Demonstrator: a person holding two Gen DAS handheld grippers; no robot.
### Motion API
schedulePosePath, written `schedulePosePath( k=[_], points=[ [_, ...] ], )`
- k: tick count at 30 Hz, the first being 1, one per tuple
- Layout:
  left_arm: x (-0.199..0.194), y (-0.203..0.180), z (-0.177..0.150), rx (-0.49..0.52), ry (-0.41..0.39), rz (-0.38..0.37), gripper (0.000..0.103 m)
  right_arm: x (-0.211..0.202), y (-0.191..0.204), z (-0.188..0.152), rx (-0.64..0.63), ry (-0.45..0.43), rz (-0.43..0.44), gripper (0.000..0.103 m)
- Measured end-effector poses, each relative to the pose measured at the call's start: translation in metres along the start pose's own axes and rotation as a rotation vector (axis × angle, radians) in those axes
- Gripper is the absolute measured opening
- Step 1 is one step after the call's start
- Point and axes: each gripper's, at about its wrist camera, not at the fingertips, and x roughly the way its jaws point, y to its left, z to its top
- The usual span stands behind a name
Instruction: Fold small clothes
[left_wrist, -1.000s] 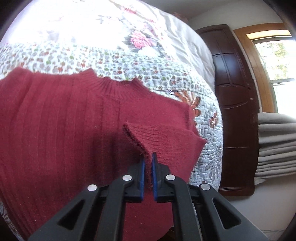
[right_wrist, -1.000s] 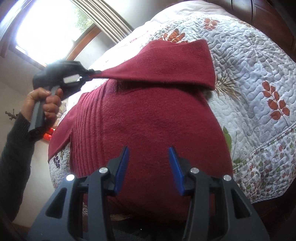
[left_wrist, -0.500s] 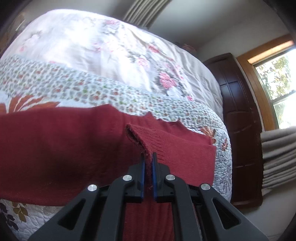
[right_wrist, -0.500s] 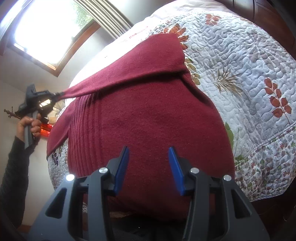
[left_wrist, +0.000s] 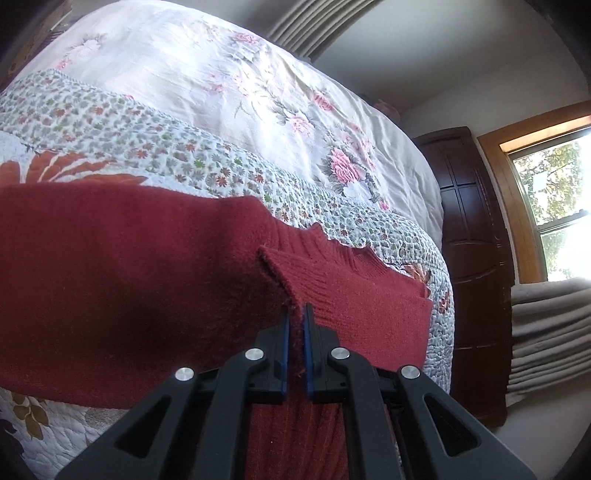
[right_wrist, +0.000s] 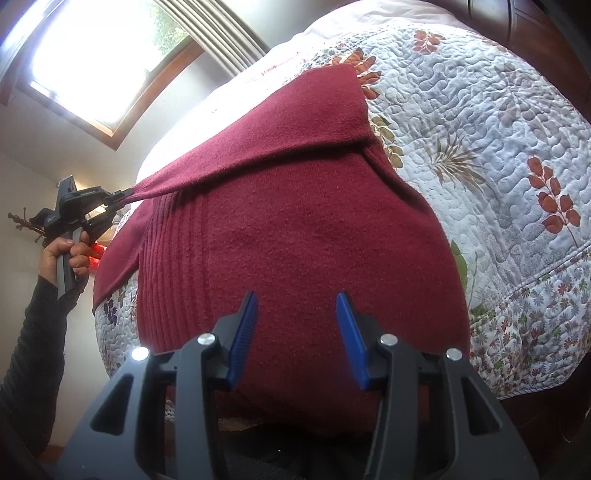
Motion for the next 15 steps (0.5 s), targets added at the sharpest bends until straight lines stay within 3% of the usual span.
schedulePosePath(
  k=[8,9,12,13,15],
  points=[
    [0.032,0.034,-0.011,-0.058,0.055,0.100,0.008,0.003,0.003,0.001,-0.017,0.012,-0.004,0.045],
    [0.031,0.036,-0.012,-0.062,0.042,0.128,0.010,0.002,0.004,0.002,-0.021,0.010,-0.006,0.045],
    [0.010,0.030,-0.015,-0.056,-0.036,0.321,0.014,-0.002,0.004,0.003,-0.021,-0.003,-0.014,0.045],
    [-0.002,0.024,-0.016,-0.067,-0.082,0.310,0.015,-0.003,0.003,0.003,-0.014,-0.009,-0.015,0.046],
    [-0.017,0.006,-0.022,-0.063,-0.147,0.240,0.028,-0.003,-0.001,0.004,-0.001,-0.012,-0.017,0.048]
  ],
)
